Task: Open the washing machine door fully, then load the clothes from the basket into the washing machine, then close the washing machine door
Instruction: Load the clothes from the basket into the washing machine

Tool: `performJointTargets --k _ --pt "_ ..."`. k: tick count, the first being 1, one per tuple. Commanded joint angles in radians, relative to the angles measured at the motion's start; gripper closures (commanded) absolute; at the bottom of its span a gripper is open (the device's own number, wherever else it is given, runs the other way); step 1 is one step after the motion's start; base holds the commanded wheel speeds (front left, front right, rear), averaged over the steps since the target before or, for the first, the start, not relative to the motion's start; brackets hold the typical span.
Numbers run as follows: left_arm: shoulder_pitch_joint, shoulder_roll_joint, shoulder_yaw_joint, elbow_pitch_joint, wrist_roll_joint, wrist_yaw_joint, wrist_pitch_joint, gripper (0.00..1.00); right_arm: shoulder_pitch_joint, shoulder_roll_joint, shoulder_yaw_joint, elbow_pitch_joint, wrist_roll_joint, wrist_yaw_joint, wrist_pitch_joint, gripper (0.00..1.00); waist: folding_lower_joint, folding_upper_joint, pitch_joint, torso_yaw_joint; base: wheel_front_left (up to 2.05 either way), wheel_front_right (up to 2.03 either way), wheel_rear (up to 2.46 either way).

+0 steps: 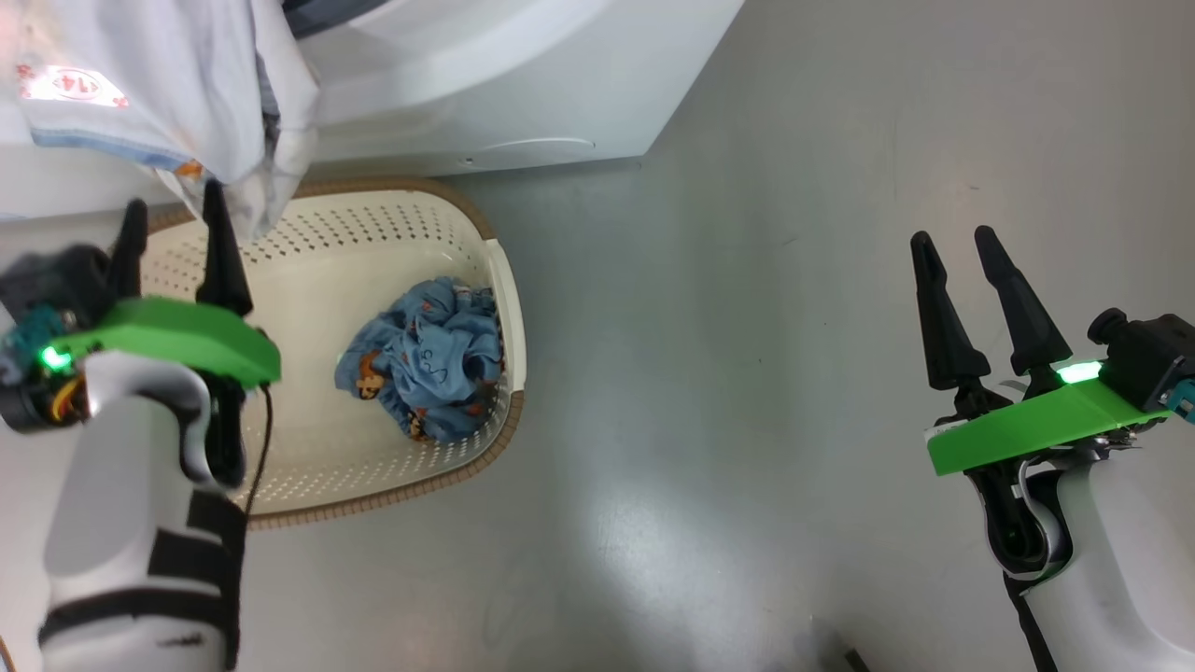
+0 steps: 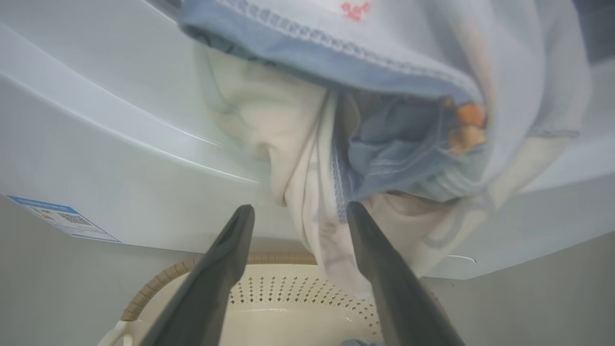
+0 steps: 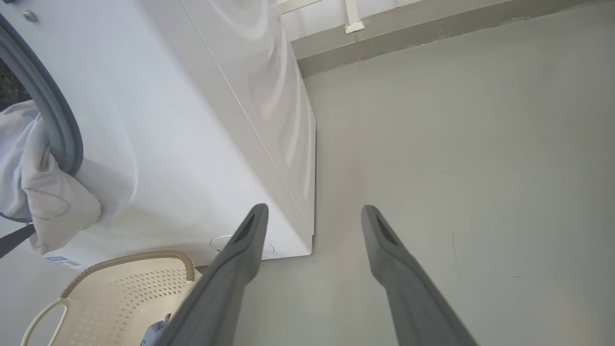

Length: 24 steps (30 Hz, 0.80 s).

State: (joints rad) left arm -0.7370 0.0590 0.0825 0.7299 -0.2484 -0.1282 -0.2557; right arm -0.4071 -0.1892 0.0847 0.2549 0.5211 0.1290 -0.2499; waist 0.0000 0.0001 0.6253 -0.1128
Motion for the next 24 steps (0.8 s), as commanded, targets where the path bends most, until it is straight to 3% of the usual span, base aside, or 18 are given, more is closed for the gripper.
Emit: performJointTargets --k 1,7,16,17,19,20,24 --pt "-0.012 0.039 0.016 -0.003 0.011 -0.002 -0.006 0.0 0.017 -0.005 0.021 -0.023 -0.008 0.002 -0.012 0.0 0.0 -0.0001 0.004 -0.002 0.0 0.0 0.0" --pt "-0.101 0.064 -0.034 0.086 -0.009 -0.002 -0.006 0.0 0.008 -0.005 0.028 -0.022 -0.007 0.002 -0.012 0.0 0.0 -0.0001 0.014 -0.012 0.0 0.0 0.0" --pt "-0.163 0.095 -0.135 0.113 -0.068 -0.002 -0.006 0.0 0.005 -0.002 0.03 -0.024 -0.007 0.002 -0.012 0.0 0.0 -0.0001 0.021 -0.024 0.0 0.0 0.0" --pt "-0.166 0.097 -0.145 0.116 -0.077 -0.002 -0.006 0.06 0.005 -0.001 0.03 -0.024 -0.007 0.002 -0.012 0.0 0.0 -0.0001 0.021 -0.025 0.0 0.0 0.0" --pt "-0.173 0.098 -0.168 0.116 -0.099 -0.002 -0.006 0.91 0.003 -0.001 0.031 -0.024 -0.007 0.002 -0.012 0.0 0.0 -0.0001 0.021 -0.026 0.0 0.0 0.0" --pt "-0.174 0.098 -0.181 0.115 -0.112 -0.002 -0.006 1.0 0.003 0.0 0.031 -0.025 -0.007 0.002 -0.012 0.0 0.0 -0.0001 0.021 -0.026 0.0 0.0 0.0" --pt "-0.173 0.106 -0.23 0.09 -0.164 -0.002 -0.006 1.0 0.003 0.0 0.027 -0.027 -0.008 0.002 -0.012 0.0 0.0 -0.0001 0.019 -0.023 0.0 0.0 0.0"
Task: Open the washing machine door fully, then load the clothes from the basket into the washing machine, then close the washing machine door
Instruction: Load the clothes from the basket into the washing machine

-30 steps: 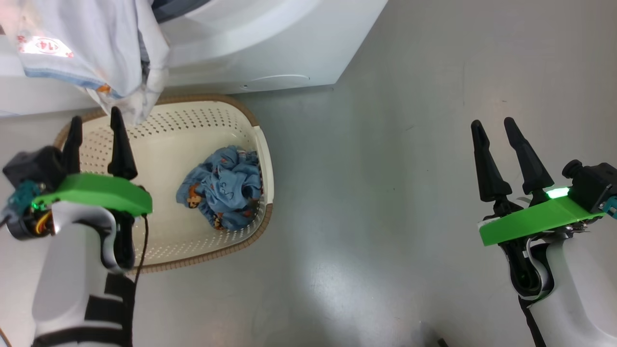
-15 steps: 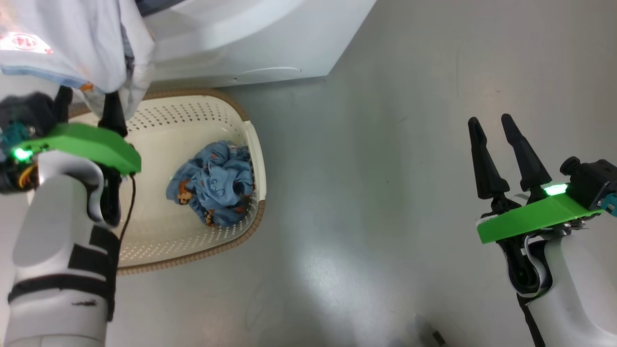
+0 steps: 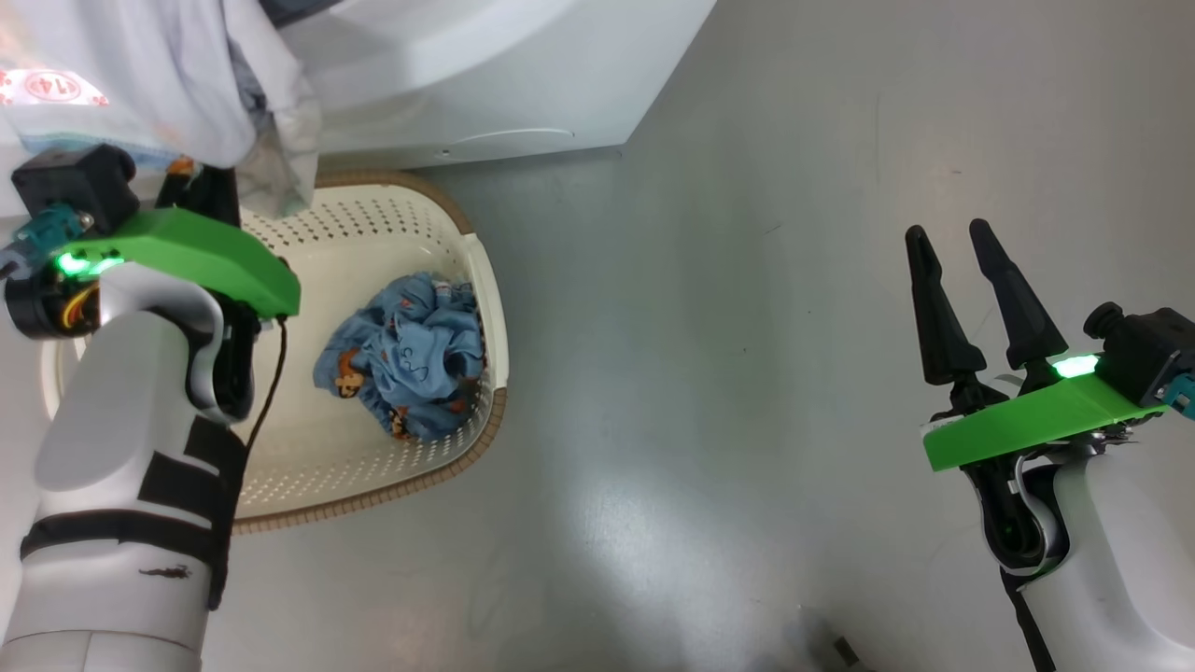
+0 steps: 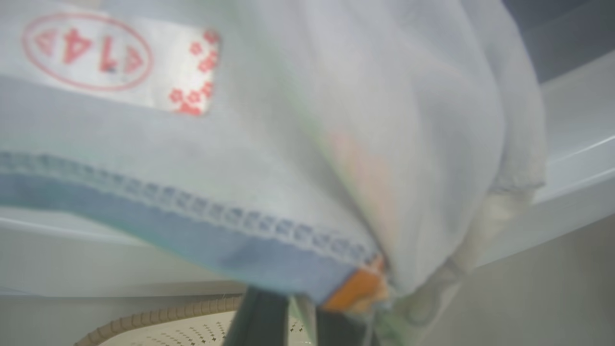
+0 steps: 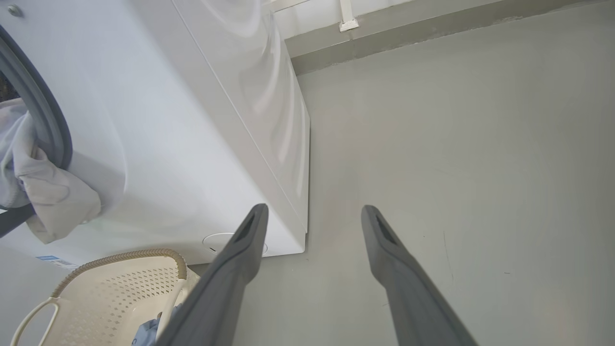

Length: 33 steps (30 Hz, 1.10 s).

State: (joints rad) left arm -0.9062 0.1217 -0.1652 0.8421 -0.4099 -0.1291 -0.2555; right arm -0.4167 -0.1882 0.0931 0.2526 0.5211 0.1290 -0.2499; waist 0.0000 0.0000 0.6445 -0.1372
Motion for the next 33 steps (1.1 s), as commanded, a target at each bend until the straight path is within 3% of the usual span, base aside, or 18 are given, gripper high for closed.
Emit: performJointTargets --k 1,9,21,33 --pt "-0.002 0.045 0.009 -0.033 -0.016 -0.001 -0.006 1.0 0.013 -0.001 0.017 -0.025 -0.009 0.002 -0.012 0.0 0.0 0.0 -0.001 0.002 0.0 0.0 0.0" --pt "0.036 0.053 -0.003 -0.156 -0.113 -0.001 -0.006 1.0 0.018 0.0 0.008 -0.028 -0.011 0.002 -0.012 0.0 0.0 0.0 -0.004 0.015 0.0 0.0 0.0" --pt "0.052 0.061 0.024 -0.355 -0.14 -0.001 -0.006 1.0 0.025 0.003 0.003 -0.029 -0.012 0.002 -0.012 0.0 0.0 0.0 -0.012 0.03 0.0 0.0 0.0" --pt "-0.158 0.098 0.008 -0.23 -0.12 -0.002 -0.006 1.0 0.016 0.018 0.026 -0.021 -0.007 0.002 -0.012 0.0 0.0 0.0 -0.01 0.011 0.0 0.0 0.0"
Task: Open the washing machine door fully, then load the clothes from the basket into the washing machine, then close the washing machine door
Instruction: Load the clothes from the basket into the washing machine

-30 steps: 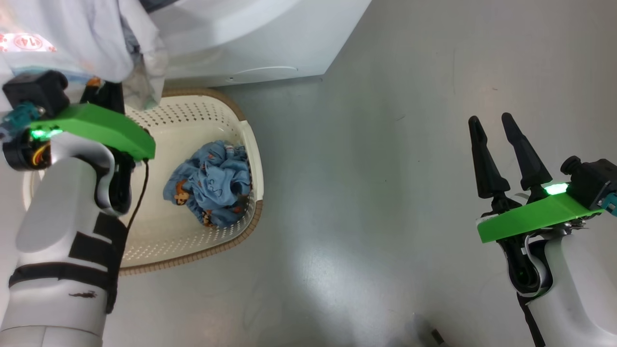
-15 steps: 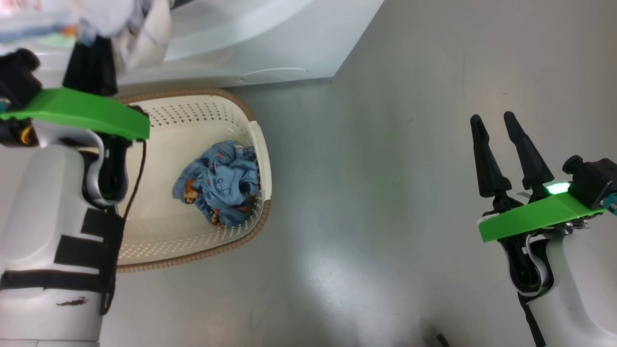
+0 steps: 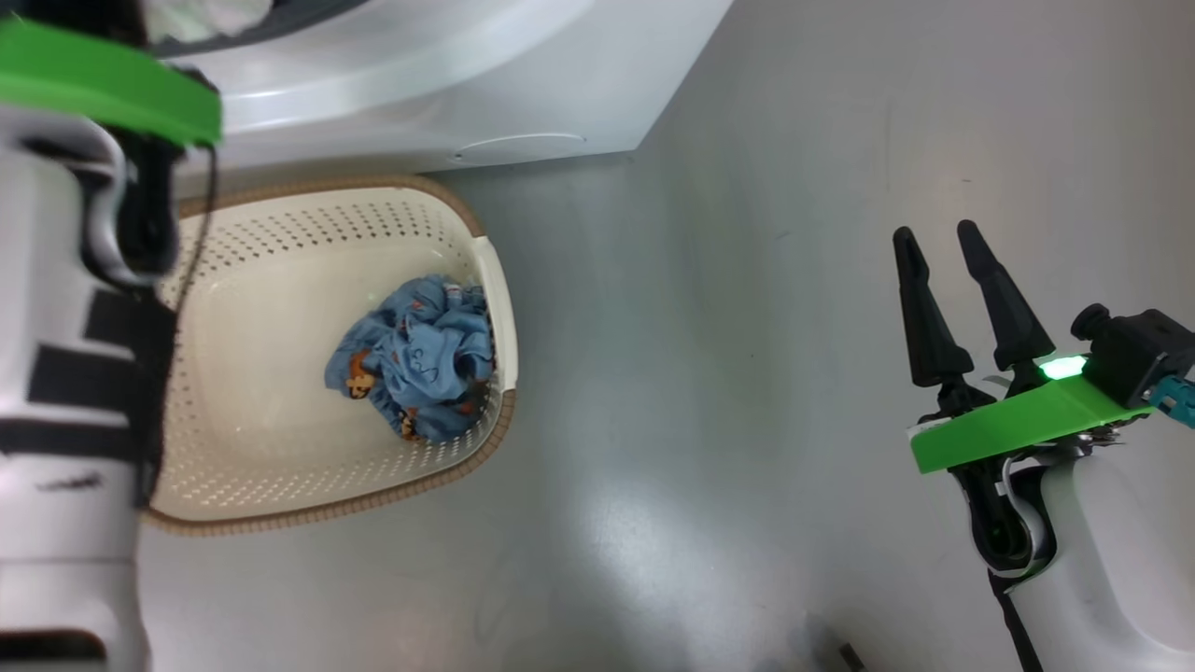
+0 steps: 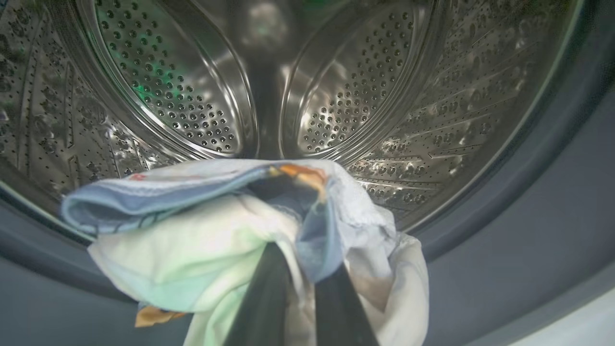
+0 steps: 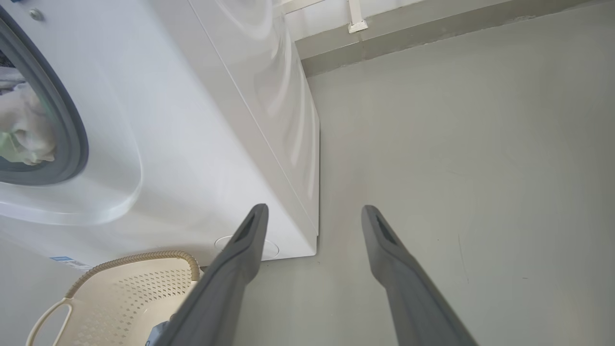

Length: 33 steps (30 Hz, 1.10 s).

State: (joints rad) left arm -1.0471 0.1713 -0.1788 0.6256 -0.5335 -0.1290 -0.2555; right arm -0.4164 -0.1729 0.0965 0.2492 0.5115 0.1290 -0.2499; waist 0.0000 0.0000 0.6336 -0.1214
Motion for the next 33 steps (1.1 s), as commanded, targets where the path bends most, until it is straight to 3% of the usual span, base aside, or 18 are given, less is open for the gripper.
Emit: performJointTargets --k 1,14,22,26,27,28,29,30,31,33 --pt "-0.035 0.053 0.022 0.009 0.008 -0.002 -0.006 1.0 0.016 0.005 0.024 -0.017 0.004 0.002 -0.012 0.0 0.0 0.0 0.0 -0.009 0.0 0.0 0.0" --pt "-0.269 0.101 -0.007 0.319 0.108 0.002 -0.006 1.0 0.006 0.03 0.065 -0.002 0.015 0.002 -0.012 0.0 0.0 0.0 -0.002 -0.076 0.0 0.0 0.0" --pt "-0.318 0.12 0.006 0.318 0.194 0.024 -0.006 1.0 0.002 0.037 0.075 -0.003 0.023 0.002 -0.012 0.0 0.0 0.0 0.011 -0.109 0.0 0.0 0.0" --pt "-0.316 0.115 0.002 0.394 0.217 0.024 -0.006 1.0 0.004 0.041 0.076 0.001 0.023 0.002 -0.012 0.0 0.0 0.0 0.01 -0.116 0.0 0.0 0.0" --pt "-0.319 0.113 0.001 0.412 0.219 0.022 -0.006 0.96 0.004 0.041 0.075 0.001 0.022 0.002 -0.012 0.0 0.0 0.0 0.01 -0.116 0.0 0.0 0.0" --pt "-0.324 0.113 -0.003 0.426 0.224 0.021 -0.006 0.57 0.004 0.042 0.074 0.002 0.022 0.002 -0.012 0.0 0.0 0.0 0.01 -0.115 0.0 0.0 0.0" --pt "-0.329 0.112 -0.002 0.435 0.225 0.02 -0.006 0.49 0.003 0.042 0.072 0.003 0.022 0.002 -0.012 0.0 0.0 0.0 0.01 -0.114 0.0 0.0 0.0" --pt "-0.334 0.112 0.0 0.44 0.225 0.019 -0.006 0.34 0.003 0.042 0.07 0.004 0.022 0.002 -0.012 0.0 0.0 0.0 0.009 -0.112 0.0 0.0 0.0" --pt "-0.339 0.111 0.002 0.447 0.227 0.017 -0.006 0.0 0.003 0.041 0.066 0.004 0.022 0.002 -0.012 0.0 0.0 0.0 0.008 -0.107 0.0 0.0 0.0" --pt "-0.341 0.109 0.009 0.45 0.224 0.015 -0.006 0.0 0.001 0.04 0.064 0.004 0.021 0.002 -0.012 0.0 0.0 0.0 0.006 -0.1 0.0 0.0 0.0"
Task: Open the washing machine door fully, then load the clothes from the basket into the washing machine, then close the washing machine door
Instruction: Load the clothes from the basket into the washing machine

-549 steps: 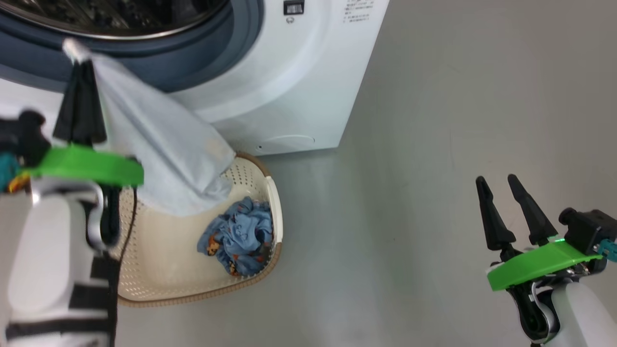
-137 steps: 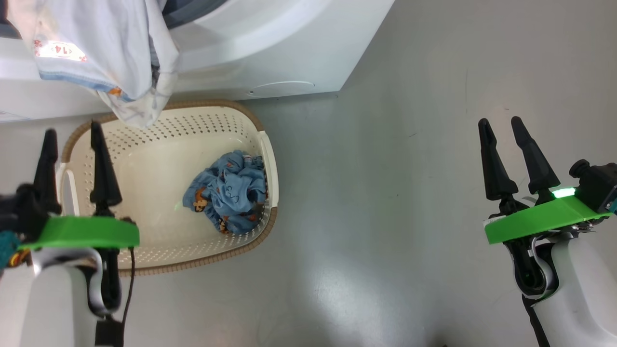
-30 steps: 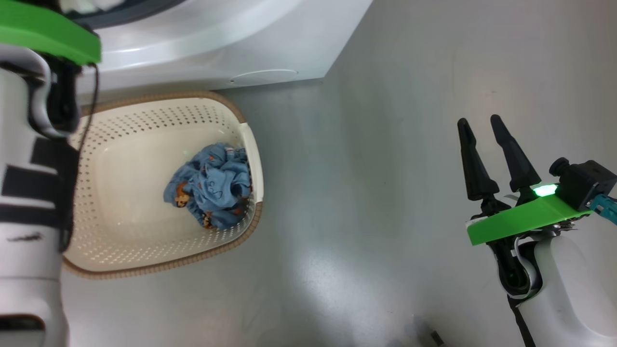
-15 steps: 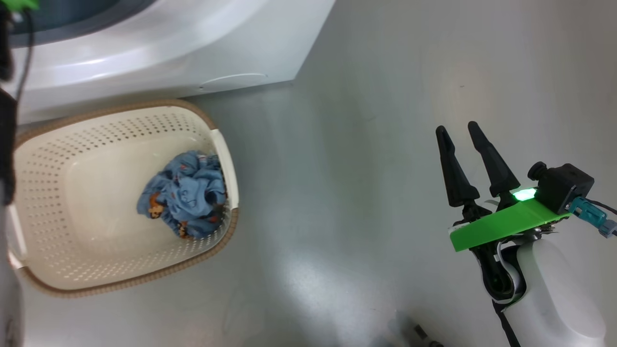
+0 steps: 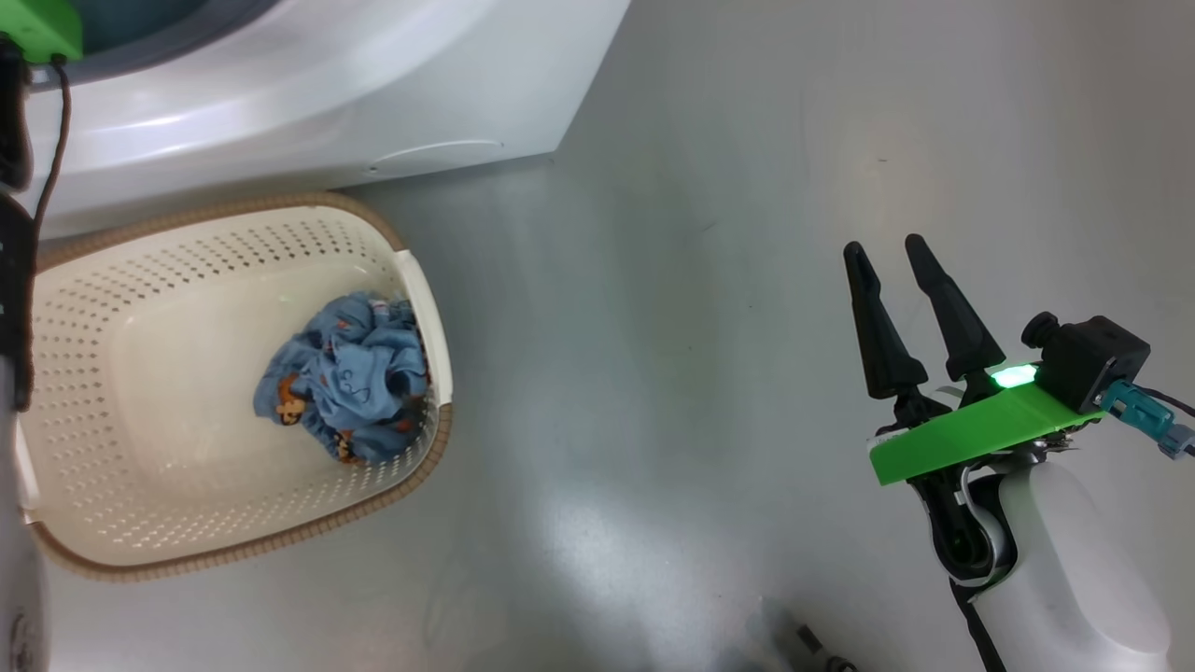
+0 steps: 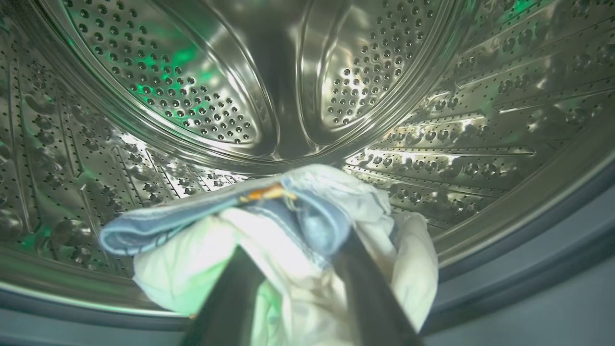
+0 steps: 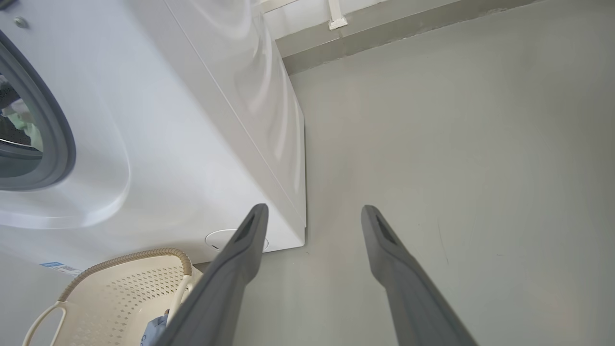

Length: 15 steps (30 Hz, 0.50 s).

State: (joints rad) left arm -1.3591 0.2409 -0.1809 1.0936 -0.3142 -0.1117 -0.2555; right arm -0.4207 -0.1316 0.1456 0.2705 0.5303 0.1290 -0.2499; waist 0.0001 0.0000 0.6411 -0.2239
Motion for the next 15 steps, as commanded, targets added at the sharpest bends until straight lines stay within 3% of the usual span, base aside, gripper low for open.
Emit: performJointTargets --k 1,15 --pt "-0.026 0.038 0.012 -0.016 0.006 -0.003 -0.006 0.0 0.004 -0.001 0.015 -0.017 0.002 0.002 -0.012 0.0 -0.0001 0.0 -0.003 0.006 0.0 0.0 0.0" --pt "0.096 -0.014 0.071 -0.118 -0.006 -0.014 -0.006 0.0 0.011 -0.025 -0.004 -0.019 -0.005 0.002 -0.012 0.0 -0.0001 0.0 -0.034 0.057 0.0 0.0 0.0"
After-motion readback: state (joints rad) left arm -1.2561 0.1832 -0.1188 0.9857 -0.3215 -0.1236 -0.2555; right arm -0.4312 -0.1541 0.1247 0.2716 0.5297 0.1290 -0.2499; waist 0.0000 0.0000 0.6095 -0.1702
